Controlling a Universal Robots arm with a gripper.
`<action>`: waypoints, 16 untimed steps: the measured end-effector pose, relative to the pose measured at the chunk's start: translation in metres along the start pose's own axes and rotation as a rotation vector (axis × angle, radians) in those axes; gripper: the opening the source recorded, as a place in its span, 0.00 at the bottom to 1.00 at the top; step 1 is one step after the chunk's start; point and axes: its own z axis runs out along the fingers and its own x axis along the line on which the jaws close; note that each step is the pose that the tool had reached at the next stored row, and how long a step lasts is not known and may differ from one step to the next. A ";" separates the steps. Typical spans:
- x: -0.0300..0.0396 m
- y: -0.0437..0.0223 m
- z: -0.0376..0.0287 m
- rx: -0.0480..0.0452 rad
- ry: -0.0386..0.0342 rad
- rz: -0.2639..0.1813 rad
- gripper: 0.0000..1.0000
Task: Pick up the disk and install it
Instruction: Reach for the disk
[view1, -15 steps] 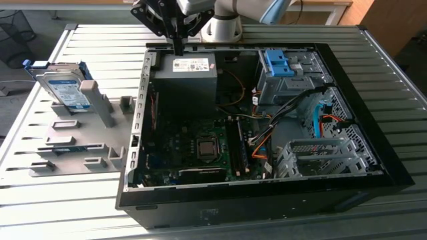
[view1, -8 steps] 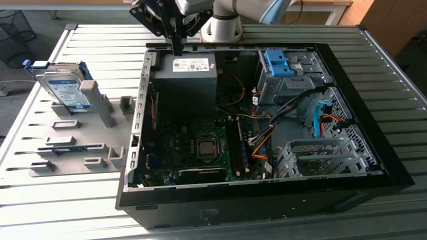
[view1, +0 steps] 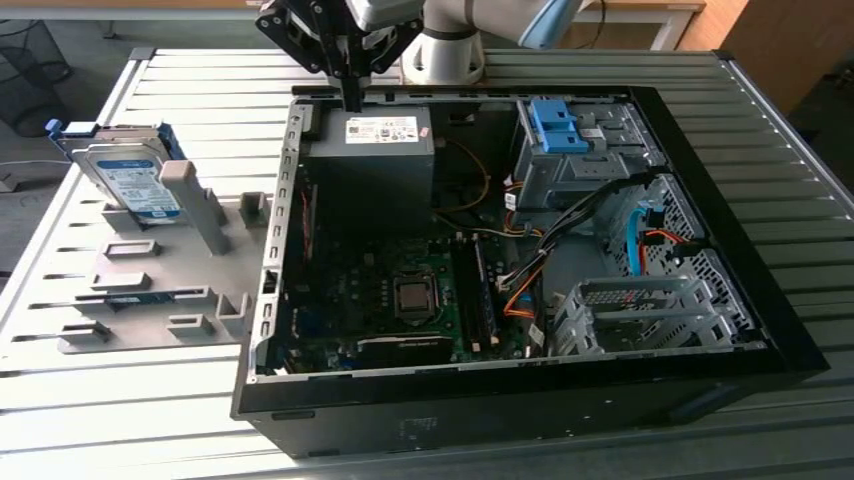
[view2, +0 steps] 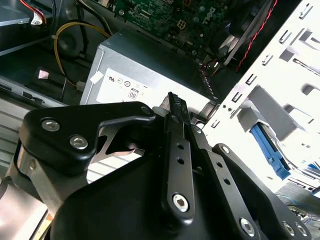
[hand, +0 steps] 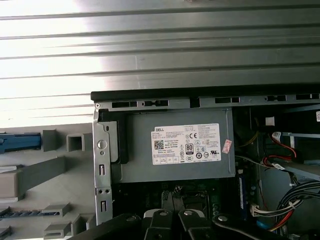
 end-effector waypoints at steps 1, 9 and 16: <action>0.0004 0.0000 0.0000 0.0000 0.0000 0.000 0.11; 0.0033 -0.0003 0.0002 0.0000 0.0000 0.000 0.11; 0.0055 -0.0004 0.0003 0.0000 0.0000 0.000 0.11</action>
